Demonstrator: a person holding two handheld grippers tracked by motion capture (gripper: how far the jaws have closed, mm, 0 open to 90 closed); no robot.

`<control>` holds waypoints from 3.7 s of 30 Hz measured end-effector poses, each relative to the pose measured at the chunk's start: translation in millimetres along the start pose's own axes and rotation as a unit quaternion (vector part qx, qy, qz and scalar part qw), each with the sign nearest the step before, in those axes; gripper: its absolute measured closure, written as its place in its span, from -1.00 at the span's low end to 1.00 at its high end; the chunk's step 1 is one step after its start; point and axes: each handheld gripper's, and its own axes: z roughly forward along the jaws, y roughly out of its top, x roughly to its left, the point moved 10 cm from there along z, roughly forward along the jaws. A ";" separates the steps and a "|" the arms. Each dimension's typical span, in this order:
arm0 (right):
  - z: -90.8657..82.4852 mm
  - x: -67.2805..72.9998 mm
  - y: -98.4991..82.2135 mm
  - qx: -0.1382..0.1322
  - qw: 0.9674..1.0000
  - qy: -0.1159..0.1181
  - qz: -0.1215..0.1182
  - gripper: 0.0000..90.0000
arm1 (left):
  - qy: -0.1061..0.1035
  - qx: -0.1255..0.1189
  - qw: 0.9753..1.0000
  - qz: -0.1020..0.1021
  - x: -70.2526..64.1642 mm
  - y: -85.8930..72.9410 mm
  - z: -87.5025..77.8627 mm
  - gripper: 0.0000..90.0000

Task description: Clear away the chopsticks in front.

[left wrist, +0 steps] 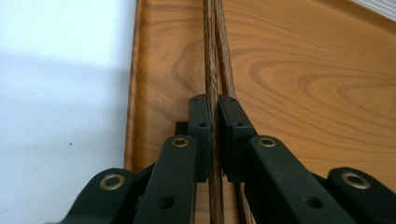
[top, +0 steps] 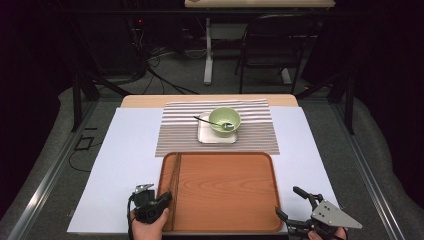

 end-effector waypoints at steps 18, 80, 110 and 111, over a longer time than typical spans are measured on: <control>0.3 0.2 -0.1 0.001 1.000 0.001 0.000 -0.66 | -0.010 -0.014 1.000 0.002 -4.9 8.4 -3.5 0.66; 0.6 -0.4 -0.1 0.001 1.000 -0.001 0.000 -0.66 | -0.061 -0.054 0.994 0.075 -44.0 85.6 15.0 0.02; 4.0 -1.3 0.1 0.001 1.000 0.000 -0.001 -0.66 | -0.091 -0.074 0.988 0.096 -88.1 154.7 49.9 -0.01; 4.3 -1.1 0.1 0.002 1.000 0.001 -0.001 -0.66 | -0.092 -0.074 0.988 0.095 -88.5 155.8 51.1 -0.01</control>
